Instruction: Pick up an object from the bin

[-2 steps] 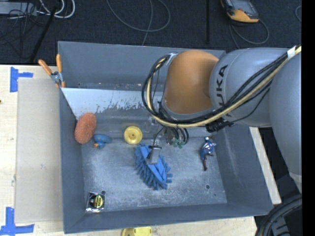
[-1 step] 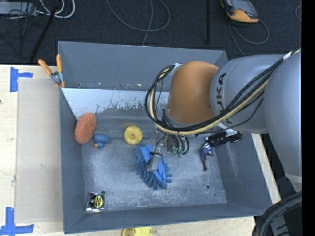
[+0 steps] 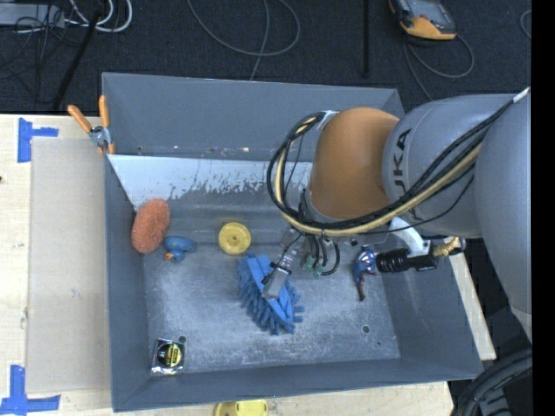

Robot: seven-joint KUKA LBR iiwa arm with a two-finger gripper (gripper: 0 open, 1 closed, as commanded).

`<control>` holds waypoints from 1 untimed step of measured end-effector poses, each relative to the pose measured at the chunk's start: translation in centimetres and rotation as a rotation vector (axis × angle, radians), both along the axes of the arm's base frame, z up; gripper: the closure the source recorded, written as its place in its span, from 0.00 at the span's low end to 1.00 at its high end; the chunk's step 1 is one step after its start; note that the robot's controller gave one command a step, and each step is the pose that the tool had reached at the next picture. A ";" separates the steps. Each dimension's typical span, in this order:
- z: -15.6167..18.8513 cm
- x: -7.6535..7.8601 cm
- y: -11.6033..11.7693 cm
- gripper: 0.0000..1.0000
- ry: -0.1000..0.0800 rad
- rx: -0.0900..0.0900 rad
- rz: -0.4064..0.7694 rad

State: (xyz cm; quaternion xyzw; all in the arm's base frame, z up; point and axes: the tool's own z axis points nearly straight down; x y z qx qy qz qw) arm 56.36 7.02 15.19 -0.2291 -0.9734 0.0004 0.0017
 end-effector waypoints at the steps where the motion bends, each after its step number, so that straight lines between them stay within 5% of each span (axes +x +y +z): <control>1: -6.4 0.1 -0.5 0.00 -0.006 0.000 -0.029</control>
Offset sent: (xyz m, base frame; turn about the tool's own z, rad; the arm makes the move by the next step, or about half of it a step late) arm -0.0255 -0.0021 -0.0819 0.1554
